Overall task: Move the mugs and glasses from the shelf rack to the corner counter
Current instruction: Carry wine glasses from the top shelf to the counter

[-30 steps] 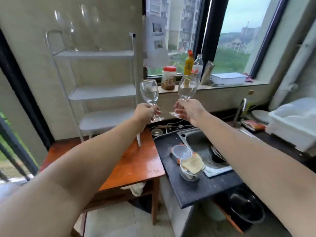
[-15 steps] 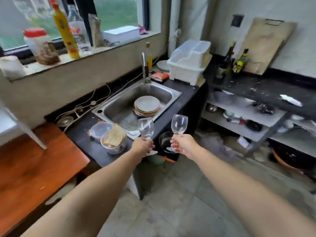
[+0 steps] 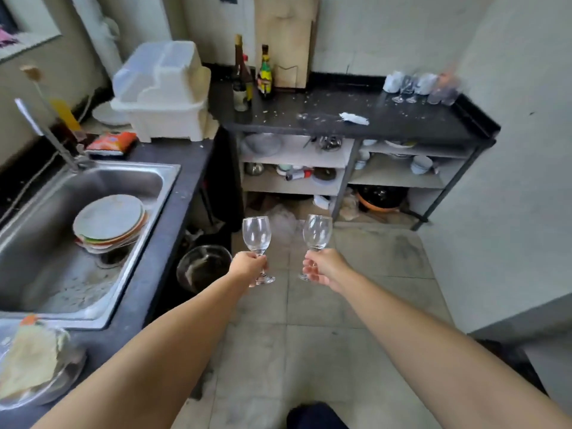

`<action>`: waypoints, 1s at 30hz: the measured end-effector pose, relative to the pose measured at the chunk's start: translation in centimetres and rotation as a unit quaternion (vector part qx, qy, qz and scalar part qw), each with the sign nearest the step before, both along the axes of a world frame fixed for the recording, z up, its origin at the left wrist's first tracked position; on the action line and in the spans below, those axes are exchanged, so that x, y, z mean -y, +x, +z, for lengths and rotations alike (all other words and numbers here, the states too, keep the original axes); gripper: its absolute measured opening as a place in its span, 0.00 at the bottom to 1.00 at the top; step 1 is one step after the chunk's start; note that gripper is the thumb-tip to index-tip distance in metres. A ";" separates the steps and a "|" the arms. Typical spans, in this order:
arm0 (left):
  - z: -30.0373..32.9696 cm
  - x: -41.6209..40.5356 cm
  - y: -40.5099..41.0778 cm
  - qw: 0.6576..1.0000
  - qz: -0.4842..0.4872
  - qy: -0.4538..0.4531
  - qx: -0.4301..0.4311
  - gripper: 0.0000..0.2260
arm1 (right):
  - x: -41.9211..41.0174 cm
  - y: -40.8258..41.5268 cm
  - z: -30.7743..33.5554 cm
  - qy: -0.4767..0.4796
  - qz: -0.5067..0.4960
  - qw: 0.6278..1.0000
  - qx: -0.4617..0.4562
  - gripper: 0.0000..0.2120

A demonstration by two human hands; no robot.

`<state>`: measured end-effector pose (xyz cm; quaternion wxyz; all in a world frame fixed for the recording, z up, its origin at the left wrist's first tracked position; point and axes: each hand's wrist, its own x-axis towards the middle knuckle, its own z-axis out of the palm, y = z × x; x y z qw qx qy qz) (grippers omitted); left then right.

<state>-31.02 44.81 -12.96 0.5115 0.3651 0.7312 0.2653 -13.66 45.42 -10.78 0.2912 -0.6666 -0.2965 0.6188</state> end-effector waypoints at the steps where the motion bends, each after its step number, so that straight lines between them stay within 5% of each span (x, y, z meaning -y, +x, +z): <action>1: 0.0 -1.1 1.2 1.000 -0.017 -0.001 -0.005 0.14 | -0.7 1.1 -0.2 0.000 -0.011 1.000 0.001 0.10; 30: 3.4 -42.7 42.1 0.973 -0.223 0.050 0.041 0.12 | -36.9 40.1 1.3 0.040 -0.203 0.978 -0.004 0.08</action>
